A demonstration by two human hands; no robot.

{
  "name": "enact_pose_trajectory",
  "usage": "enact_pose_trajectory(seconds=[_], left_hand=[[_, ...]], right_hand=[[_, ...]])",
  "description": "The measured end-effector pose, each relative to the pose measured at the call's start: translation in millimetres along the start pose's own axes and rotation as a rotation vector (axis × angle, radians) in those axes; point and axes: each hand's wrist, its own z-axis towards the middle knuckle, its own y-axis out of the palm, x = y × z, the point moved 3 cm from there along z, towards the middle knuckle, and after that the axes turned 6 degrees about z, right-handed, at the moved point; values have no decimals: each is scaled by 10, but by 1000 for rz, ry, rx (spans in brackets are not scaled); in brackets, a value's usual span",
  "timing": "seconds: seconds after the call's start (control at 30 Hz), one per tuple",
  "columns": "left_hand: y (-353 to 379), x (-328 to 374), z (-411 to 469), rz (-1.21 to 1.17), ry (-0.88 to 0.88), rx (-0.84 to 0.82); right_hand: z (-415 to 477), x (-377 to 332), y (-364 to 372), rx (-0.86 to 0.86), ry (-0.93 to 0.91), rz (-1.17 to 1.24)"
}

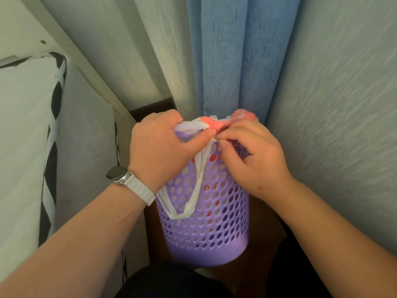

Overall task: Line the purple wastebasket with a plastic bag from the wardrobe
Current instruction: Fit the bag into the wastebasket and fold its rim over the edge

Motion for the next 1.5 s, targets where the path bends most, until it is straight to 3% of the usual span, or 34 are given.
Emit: enact_pose_trajectory(seconds=[0.13,0.3,0.4,0.87,1.03,1.3,1.5], left_hand=[[-14,-9,16,-23,-21,-3],[-33,0,16,-61,46,-19],[-73,-53,36,-116,-5,10],[-127,-32,8,-197,-96,123],[-153,-98,34,-225,-120,152],[-164,-235,89,-230,-170,163],[-187,-226,111,-238,-119,147]], right_hand=[[39,148,-175,104,93,-24],[87,267,-198,-5,165,-38],[57,316,-194,-59,220,-13],[24,332,-254,415,241,-96],[-50,383,-269,344,204,-198],[-118,354,-128,80,219,-64],[-1,357,-288,131,193,-32]])
